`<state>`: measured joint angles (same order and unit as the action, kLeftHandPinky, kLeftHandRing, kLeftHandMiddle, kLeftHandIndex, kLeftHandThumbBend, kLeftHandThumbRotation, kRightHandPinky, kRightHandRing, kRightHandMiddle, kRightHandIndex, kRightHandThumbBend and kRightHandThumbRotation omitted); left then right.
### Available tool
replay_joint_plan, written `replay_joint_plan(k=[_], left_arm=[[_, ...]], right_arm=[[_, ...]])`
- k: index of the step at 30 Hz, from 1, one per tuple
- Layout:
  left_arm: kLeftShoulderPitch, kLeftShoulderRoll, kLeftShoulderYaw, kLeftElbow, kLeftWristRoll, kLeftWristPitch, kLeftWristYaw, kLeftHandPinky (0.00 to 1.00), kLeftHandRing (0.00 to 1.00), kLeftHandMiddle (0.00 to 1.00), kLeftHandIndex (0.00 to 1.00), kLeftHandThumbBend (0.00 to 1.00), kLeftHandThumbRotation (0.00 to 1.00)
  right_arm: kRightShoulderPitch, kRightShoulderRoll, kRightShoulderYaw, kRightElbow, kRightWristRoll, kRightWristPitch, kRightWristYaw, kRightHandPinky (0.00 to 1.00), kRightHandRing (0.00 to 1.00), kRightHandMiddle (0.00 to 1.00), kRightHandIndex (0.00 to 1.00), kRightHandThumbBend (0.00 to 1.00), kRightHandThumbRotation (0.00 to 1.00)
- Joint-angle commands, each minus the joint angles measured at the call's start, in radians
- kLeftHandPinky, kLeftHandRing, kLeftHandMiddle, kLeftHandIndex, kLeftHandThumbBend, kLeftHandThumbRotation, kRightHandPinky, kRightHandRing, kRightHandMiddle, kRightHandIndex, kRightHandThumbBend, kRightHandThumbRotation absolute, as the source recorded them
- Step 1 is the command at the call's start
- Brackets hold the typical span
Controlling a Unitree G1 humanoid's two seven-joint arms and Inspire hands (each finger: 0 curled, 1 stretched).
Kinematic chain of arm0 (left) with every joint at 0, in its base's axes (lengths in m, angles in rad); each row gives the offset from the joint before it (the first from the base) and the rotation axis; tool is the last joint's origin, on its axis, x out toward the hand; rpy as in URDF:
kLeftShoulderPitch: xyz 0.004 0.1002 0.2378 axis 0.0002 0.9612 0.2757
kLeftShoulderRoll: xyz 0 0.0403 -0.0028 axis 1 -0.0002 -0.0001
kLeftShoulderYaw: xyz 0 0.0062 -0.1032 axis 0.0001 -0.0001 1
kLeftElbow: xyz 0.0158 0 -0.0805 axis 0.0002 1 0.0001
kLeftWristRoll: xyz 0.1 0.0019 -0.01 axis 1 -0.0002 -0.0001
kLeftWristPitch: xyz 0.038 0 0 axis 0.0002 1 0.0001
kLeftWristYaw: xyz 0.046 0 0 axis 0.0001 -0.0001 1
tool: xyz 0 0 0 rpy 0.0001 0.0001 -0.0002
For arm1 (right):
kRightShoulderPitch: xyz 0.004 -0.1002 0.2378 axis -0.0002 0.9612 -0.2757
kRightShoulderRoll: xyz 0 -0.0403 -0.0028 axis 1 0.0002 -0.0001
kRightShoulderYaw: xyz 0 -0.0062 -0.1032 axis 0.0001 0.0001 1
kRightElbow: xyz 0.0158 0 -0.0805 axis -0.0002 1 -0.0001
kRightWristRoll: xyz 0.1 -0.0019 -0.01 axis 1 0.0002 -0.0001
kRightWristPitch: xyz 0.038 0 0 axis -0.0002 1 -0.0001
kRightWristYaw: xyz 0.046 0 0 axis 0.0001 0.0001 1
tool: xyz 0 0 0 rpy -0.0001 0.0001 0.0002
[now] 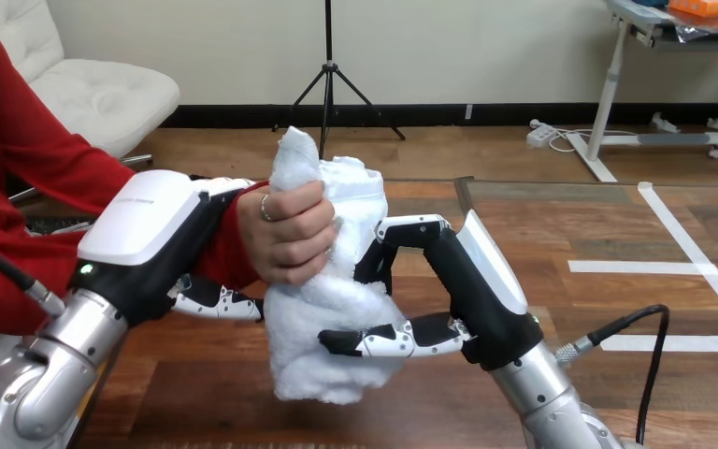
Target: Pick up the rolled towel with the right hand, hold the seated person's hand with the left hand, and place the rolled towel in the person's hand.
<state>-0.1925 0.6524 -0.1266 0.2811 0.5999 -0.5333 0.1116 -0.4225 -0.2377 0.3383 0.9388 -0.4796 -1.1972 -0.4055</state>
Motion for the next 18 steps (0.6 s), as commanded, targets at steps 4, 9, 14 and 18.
replay_joint_plan(k=[4,9,14,18], left_arm=[[0.015,-0.007,0.033,-0.107,-0.026,0.012,-0.012,0.87,0.88,0.90,0.97,1.00,0.32],[0.036,-0.018,0.040,-0.127,-0.037,0.022,-0.016,0.90,0.93,0.95,0.99,1.00,0.35],[0.051,-0.028,0.046,-0.139,-0.038,0.029,-0.013,0.96,0.98,0.98,1.00,1.00,0.39],[0.063,-0.034,0.046,-0.147,-0.030,0.036,-0.003,0.98,0.99,0.99,1.00,1.00,0.42]], right_arm=[[-0.020,0.026,-0.041,-0.011,0.052,0.000,0.037,0.57,0.65,0.71,0.75,0.88,0.32],[-0.011,0.025,-0.056,-0.006,0.065,0.008,0.054,0.58,0.66,0.72,0.76,0.88,0.33],[-0.002,0.026,-0.069,-0.002,0.086,0.012,0.073,0.59,0.67,0.72,0.77,0.89,0.34],[0.007,0.030,-0.078,0.003,0.117,0.016,0.100,0.59,0.67,0.72,0.77,0.89,0.34]])
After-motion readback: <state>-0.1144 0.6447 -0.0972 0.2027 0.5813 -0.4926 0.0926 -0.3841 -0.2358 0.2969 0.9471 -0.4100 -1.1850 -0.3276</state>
